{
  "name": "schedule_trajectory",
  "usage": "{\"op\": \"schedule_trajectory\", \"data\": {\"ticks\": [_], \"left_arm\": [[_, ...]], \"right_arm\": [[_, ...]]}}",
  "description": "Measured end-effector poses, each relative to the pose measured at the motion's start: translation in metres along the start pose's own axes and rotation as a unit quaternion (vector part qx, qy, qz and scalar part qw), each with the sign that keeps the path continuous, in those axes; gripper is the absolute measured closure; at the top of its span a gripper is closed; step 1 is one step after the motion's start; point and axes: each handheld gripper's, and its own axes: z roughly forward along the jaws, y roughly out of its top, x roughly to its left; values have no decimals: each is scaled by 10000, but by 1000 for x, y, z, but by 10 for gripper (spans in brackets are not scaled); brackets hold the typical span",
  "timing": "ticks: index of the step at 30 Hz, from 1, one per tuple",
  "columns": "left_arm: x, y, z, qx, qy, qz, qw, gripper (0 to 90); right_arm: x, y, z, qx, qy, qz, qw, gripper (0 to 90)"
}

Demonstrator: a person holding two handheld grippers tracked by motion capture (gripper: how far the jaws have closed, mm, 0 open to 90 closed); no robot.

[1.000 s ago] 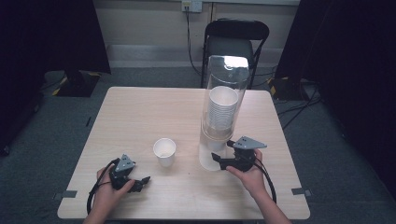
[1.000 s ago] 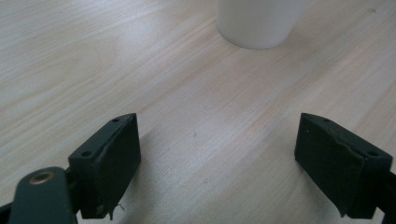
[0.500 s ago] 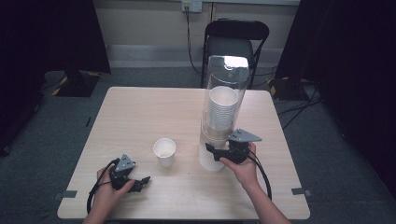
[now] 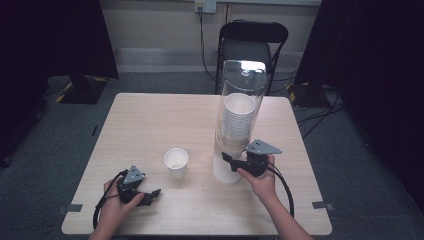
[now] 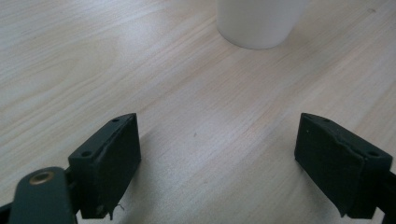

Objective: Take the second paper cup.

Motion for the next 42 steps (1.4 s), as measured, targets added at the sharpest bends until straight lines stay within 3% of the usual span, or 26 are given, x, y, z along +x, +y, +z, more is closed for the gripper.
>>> {"op": "schedule_trajectory", "data": {"ticks": [14, 15, 16, 17, 18, 19, 21, 22, 24, 27, 32, 42], "left_arm": [[0, 0, 0, -2, -1, -3, 10000, 139], [0, 0, 0, 11, -5, -1, 10000, 139], [0, 0, 0, 11, -5, -1, 10000, 138], [0, 0, 0, 10, -7, 1, 10000, 138], [0, 0, 0, 10, -7, 1, 10000, 138], [0, 0, 0, -14, -31, -31, 10000, 137], [0, 0, 1, -9, -36, -17, 10000, 134], [0, 0, 1, -9, -36, -17, 10000, 133], [1, 0, 1, -19, -56, -7, 10000, 132], [1, 0, 1, -21, -56, -7, 10000, 130], [1, 0, 1, -19, -56, -4, 10000, 130], [1, 0, 1, -17, -55, -2, 10000, 130]], "right_arm": [[1, -3, 1, -105, 2, 5, 9999, 346], [2, -5, 2, 145, -20, 10, 9999, 366], [2, -17, 9, 507, -103, -271, 9983, 367], [2, -35, 14, 917, -100, -262, 9954, 363], [-2, -48, 15, 829, -39, 2, 9966, 362], [-7, -43, 12, 875, 11, 193, 9960, 362], [-10, -29, 6, 958, -192, -366, 9945, 359], [-10, -29, 6, 958, -192, -366, 9945, 359], [-13, -35, 4, 946, 9, -8, 9955, 356], [-17, -42, 2, 1094, 112, 33, 9939, 351], [-22, -47, -9, 1206, 20, -155, 9926, 344], [-41, -51, -32, 1000, -211, 166, 9946, 336]]}}
